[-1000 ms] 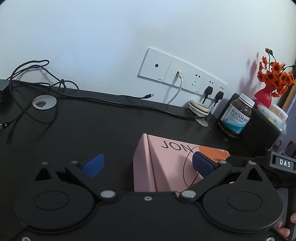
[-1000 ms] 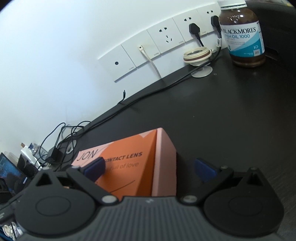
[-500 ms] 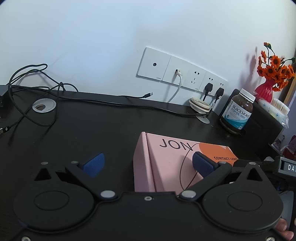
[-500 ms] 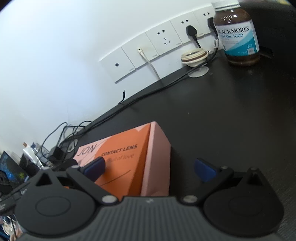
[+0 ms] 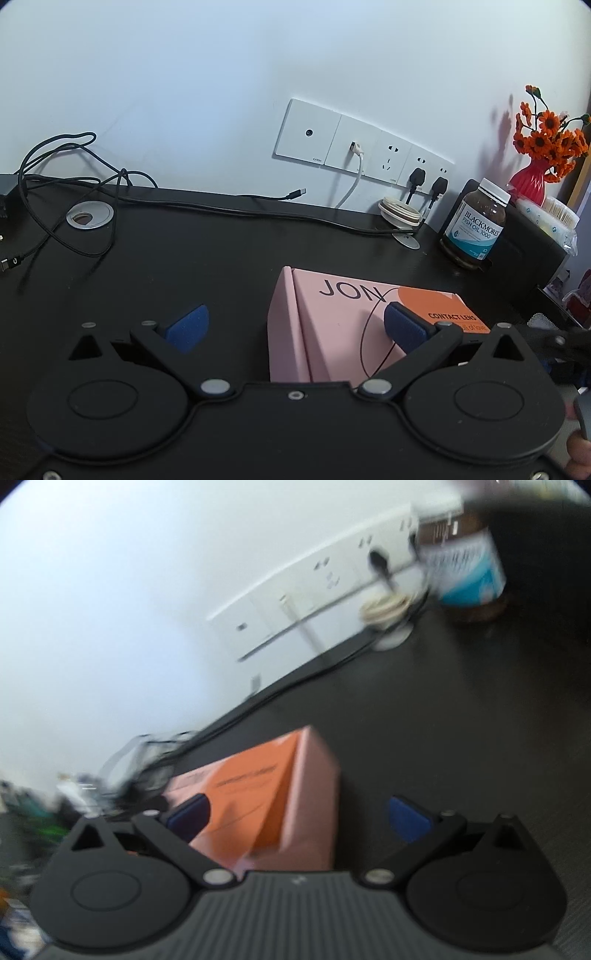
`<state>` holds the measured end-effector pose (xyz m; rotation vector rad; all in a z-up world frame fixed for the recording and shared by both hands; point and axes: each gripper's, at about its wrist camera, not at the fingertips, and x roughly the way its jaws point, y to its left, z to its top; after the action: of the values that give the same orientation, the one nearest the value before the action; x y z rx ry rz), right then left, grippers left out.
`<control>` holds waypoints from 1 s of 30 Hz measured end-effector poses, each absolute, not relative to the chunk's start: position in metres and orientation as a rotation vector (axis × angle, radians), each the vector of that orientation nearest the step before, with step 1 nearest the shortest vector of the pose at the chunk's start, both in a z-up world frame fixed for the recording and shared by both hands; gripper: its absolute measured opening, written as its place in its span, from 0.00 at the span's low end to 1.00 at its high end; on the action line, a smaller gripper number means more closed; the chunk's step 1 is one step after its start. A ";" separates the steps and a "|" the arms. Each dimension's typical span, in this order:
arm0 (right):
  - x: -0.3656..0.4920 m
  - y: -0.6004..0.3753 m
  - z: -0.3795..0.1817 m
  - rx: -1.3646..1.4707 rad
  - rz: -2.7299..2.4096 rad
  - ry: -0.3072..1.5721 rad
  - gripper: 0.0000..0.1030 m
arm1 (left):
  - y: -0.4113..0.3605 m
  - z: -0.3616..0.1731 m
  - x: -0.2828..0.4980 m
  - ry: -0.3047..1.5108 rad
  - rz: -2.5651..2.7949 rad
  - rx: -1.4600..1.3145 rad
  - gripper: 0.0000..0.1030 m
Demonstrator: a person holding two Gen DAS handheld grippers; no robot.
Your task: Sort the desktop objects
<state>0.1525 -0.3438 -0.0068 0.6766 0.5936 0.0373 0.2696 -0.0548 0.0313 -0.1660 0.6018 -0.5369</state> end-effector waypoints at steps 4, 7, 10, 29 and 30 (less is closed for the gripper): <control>0.155 -0.352 -0.033 0.881 0.158 0.646 0.99 | -0.057 0.031 0.267 0.593 -0.541 -0.159 1.00; 0.150 -0.350 -0.032 0.928 0.194 0.617 0.99 | -0.058 0.032 0.265 0.583 -0.544 -0.146 1.00; 0.142 -0.346 -0.025 0.946 0.217 0.569 0.99 | -0.058 0.033 0.264 0.567 -0.545 -0.143 1.00; 0.112 -0.335 -0.023 1.023 0.258 0.631 0.99 | -0.067 0.036 0.256 0.566 -0.556 -0.033 1.00; 0.113 -0.334 -0.024 1.027 0.255 0.633 0.99 | -0.067 0.035 0.256 0.569 -0.558 -0.026 1.00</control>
<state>0.1130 -0.3343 -0.0238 1.0273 0.6329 0.2551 0.2558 -0.0668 0.0353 -0.0264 0.5691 -0.5580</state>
